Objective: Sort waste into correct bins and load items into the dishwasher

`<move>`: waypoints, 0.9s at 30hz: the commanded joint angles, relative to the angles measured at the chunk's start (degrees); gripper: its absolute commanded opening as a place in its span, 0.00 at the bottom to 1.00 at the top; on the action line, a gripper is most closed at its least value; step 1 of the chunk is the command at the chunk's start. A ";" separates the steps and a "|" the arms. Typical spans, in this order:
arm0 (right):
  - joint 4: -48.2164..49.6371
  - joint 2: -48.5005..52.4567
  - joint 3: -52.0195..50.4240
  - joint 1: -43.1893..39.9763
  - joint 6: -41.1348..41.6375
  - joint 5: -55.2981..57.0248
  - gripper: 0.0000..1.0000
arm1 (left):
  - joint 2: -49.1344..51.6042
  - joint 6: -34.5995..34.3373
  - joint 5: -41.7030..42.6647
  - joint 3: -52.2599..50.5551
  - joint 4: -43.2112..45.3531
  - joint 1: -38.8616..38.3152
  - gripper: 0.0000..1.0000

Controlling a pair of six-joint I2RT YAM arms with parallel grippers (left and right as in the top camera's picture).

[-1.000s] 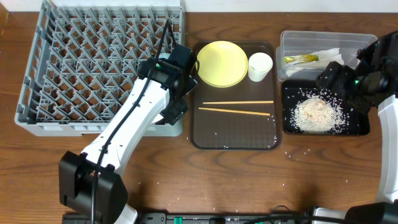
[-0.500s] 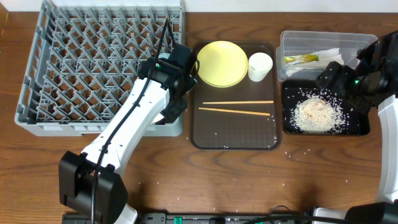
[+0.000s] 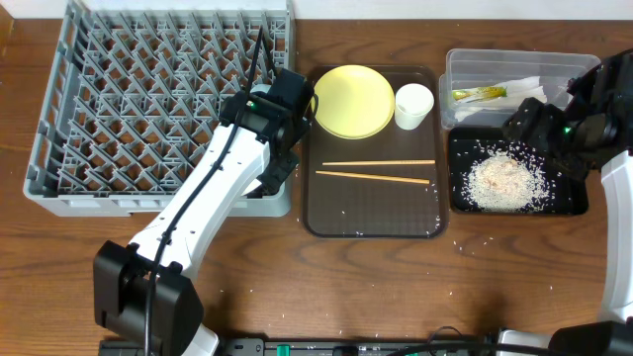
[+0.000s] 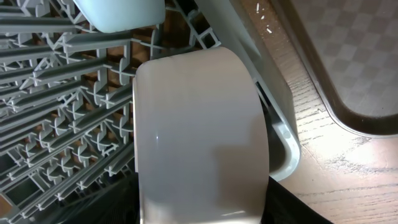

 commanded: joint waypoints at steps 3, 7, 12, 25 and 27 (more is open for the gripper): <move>-0.02 -0.39 0.72 0.00 -0.02 -0.26 0.99 | -0.76 -2.08 0.33 0.48 -0.63 0.37 0.57; -0.02 -0.39 0.72 0.00 -0.02 -0.24 0.99 | -2.99 -2.12 0.33 2.01 -0.59 0.37 0.57; -0.02 -0.39 0.72 0.00 -0.02 -0.26 0.99 | -4.72 -5.84 -2.08 2.05 -0.59 0.44 0.57; -0.02 -0.39 0.72 0.00 -0.02 -0.26 0.99 | -4.70 -28.13 -6.08 2.05 1.05 1.97 0.54; -0.02 -0.39 0.72 0.00 -0.02 -0.26 0.99 | -4.70 -31.04 -6.08 2.03 1.09 1.97 0.54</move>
